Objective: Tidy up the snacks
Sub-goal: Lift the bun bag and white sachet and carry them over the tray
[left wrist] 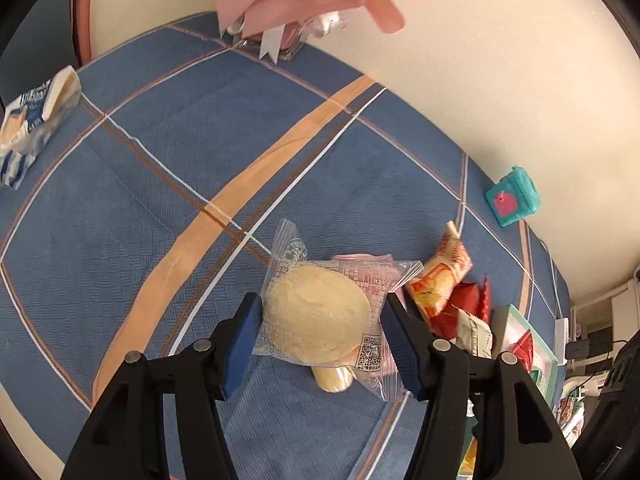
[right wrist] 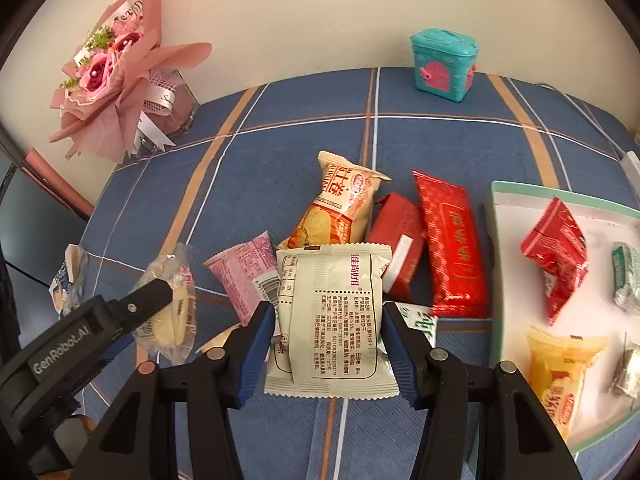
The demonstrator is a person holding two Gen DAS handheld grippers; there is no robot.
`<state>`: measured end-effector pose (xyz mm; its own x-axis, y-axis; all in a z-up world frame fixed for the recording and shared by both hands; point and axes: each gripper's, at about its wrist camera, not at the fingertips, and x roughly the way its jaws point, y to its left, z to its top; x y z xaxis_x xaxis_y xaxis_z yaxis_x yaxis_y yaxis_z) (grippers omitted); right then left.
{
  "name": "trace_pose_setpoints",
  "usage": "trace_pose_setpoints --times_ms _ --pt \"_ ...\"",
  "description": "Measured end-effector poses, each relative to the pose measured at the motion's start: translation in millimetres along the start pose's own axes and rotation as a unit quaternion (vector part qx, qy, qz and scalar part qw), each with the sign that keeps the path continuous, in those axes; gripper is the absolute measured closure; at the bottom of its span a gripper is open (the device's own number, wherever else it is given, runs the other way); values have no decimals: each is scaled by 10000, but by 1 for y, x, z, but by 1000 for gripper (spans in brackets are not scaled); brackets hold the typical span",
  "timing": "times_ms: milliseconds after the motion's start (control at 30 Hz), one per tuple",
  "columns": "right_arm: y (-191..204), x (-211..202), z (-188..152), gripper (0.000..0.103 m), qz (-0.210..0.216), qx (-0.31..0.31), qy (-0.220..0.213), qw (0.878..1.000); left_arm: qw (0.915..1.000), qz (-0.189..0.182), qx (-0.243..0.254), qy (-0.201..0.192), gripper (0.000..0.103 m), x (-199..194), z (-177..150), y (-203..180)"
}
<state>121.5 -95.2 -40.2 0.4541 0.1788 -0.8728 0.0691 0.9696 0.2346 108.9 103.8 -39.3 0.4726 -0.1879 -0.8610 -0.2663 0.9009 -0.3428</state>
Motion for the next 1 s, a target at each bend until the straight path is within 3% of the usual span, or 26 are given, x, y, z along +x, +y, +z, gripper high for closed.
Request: trace_pose_setpoints --times_ms 467,800,1000 --pt "-49 -40 4 46 -128 472 -103 9988 9976 -52 676 -141 40 -18 -17 -77" --pt "-137 -66 13 46 -345 1406 -248 9892 9882 -150 1527 10 40 -3 -45 -162" --pt "-195 -84 11 46 -629 2078 -408 9753 9791 -239 2018 120 40 6 -65 -208"
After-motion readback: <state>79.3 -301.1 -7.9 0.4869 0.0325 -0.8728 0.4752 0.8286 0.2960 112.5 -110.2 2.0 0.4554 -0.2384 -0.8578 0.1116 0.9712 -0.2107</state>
